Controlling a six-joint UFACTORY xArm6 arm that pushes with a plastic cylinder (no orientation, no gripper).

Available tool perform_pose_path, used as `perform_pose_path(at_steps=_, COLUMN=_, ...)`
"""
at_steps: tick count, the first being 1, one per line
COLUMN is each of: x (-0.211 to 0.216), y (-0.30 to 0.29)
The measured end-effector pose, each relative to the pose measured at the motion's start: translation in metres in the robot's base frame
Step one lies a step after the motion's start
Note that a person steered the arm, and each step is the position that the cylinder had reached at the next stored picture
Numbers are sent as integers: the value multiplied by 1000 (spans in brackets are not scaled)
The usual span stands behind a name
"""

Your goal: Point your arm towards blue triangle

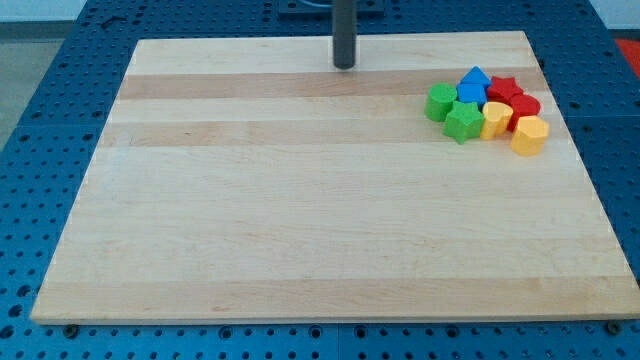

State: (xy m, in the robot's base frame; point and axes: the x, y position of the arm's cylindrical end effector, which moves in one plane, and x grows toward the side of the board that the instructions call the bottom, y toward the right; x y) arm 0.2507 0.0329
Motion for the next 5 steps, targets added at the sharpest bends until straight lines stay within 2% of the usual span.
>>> perform_pose_path(at_steps=3, x=4, y=132)
perform_pose_path(at_steps=5, x=40, y=148)
